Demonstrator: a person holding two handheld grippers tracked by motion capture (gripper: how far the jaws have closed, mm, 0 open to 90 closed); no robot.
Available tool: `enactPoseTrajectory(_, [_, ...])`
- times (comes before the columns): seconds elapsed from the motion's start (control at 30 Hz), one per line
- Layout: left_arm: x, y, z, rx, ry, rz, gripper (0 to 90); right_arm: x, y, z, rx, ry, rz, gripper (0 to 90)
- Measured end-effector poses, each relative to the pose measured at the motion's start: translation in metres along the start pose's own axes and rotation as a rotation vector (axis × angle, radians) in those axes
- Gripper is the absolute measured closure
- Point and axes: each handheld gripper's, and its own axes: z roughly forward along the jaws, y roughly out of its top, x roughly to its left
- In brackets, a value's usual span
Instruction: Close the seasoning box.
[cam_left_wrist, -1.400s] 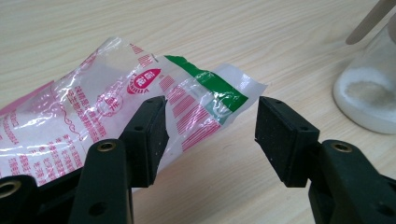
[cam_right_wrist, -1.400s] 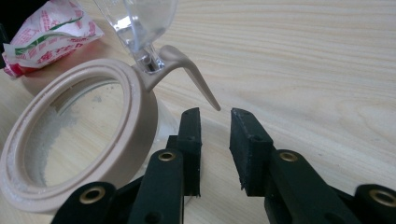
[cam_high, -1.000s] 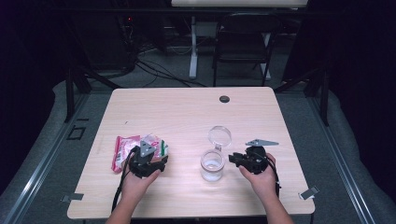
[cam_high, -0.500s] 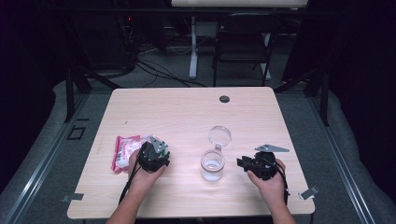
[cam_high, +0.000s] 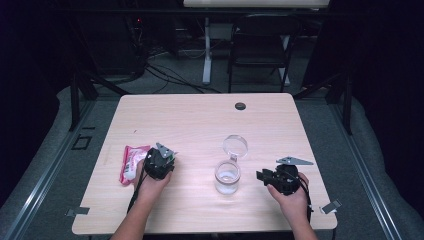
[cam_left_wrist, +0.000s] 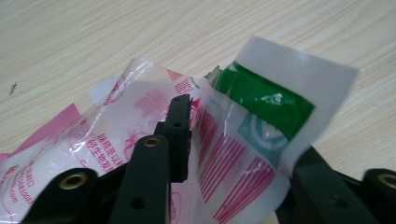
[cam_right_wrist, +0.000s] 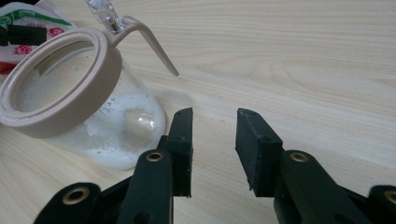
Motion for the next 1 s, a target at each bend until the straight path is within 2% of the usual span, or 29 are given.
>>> enactPoseTrajectory(0.23, [0.022, -0.005, -0.003, -0.011, -0.011, -0.084, 81.5, 0.001, 0.001, 0.002, 0.006, 0.004, -0.006, 66.7])
enactPoseTrajectory(0.43, [0.037, -0.008, -0.004, -0.013, -0.022, -0.144, 85.1, 0.001, 0.001, 0.002, 0.003, 0.005, -0.008, 66.6])
enactPoseTrajectory(0.77, [0.046, -0.009, -0.007, -0.019, -0.053, -0.173, 90.0, 0.0, 0.001, 0.002, 0.004, -0.003, -0.004, 66.5])
enactPoseTrajectory(1.0, [0.05, -0.006, -0.015, -0.018, -0.047, -0.18, 90.0, 0.0, 0.001, 0.002, 0.001, -0.002, -0.004, 66.5])
